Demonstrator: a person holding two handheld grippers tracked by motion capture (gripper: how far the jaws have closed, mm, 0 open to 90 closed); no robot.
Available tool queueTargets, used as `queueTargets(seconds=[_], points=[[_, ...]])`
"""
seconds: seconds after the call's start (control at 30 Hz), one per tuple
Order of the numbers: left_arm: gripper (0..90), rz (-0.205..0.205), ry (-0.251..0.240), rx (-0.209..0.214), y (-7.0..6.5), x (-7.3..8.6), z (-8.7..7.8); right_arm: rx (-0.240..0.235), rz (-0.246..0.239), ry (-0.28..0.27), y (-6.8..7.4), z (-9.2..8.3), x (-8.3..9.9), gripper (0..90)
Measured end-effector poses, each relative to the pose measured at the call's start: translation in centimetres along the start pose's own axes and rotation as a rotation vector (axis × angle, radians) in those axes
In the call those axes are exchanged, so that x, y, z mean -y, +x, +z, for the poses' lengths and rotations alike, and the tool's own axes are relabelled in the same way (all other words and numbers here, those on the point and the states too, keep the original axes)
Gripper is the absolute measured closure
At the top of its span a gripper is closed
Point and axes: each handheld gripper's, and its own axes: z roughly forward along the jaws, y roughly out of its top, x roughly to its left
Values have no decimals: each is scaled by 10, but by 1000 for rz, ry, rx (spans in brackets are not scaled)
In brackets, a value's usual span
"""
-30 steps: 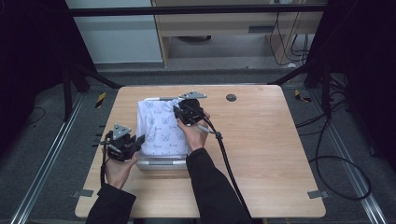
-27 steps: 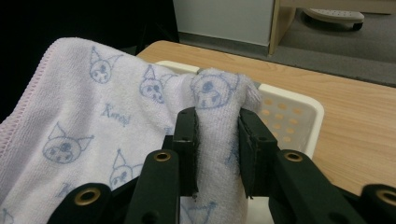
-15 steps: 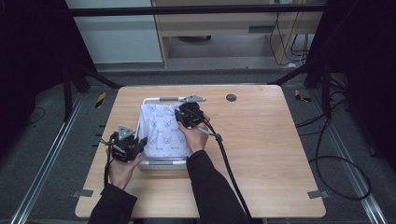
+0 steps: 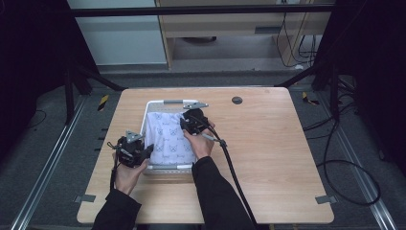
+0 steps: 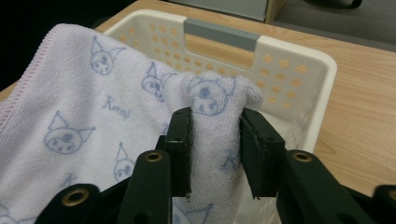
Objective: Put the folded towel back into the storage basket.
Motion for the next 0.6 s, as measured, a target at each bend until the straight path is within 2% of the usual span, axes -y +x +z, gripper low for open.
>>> queueTargets(seconds=[0.13, 0.23, 0.43, 0.6], points=[[629, -16, -34, -14, 2, -1, -5, 10, -9, 6, -1, 1, 2, 595], [620, -19, -50, -21, 3, -2, -9, 14, -14, -21, -4, -3, 1, 554], [601, -20, -81, -25, 4, -4, -16, 5, -9, -76, -7, -18, -4, 453], [570, -31, -121, -11, 3, -6, -24, -9, -31, -95, -9, -33, -5, 345]])
